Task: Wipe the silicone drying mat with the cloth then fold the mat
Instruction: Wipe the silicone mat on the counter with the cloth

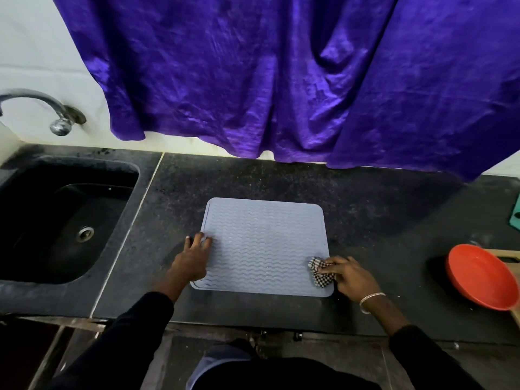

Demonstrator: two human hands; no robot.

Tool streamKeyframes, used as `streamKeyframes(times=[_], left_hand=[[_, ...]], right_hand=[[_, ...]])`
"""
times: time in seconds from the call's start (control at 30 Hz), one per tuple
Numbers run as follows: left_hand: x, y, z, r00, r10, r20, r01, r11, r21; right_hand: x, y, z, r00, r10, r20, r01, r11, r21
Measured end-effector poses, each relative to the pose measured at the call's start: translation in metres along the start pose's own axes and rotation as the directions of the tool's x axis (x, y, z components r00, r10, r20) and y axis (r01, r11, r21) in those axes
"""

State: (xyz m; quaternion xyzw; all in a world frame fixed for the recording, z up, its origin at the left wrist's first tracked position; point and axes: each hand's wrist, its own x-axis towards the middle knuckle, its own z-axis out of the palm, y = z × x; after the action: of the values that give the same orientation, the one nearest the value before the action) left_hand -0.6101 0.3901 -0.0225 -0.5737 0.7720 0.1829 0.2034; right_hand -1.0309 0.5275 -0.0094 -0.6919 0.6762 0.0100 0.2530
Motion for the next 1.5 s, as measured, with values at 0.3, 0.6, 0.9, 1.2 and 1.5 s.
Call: streamKeyframes(times=[0.3,0.6,0.9,1.2,1.5], left_hand=[[-0.001,0.0,0.0,1.0,-0.017,0.015,0.018,0.999,-0.032],[-0.001,-0.002,-0.001,1.0,-0.005,0.003,0.005,1.0,-0.018],[0.001,-0.003,0.001,1.0,-0.004,0.001,0.004,0.999,-0.045],[-0.006,-0.012,-0.004,0.999,0.043,0.002,-0.043,0.998,-0.036],[-0.004,-0.021,-0.009,0.995,0.1,0.009,-0.1,0.995,-0.001]], right_hand=[[0.026,-0.052,-0.002,0.987,-0.119,-0.11,0.132,0.984,0.122],[0.01,-0.029,0.014,0.997,-0.06,-0.051,0.064,0.996,0.069],[0.026,-0.048,-0.009,0.992,-0.047,-0.114,0.06,0.991,0.116],[0.044,-0.097,0.023,0.991,-0.133,-0.006,0.133,0.989,0.065],[0.035,-0.073,0.003,0.999,0.007,-0.048,-0.006,0.999,0.036]])
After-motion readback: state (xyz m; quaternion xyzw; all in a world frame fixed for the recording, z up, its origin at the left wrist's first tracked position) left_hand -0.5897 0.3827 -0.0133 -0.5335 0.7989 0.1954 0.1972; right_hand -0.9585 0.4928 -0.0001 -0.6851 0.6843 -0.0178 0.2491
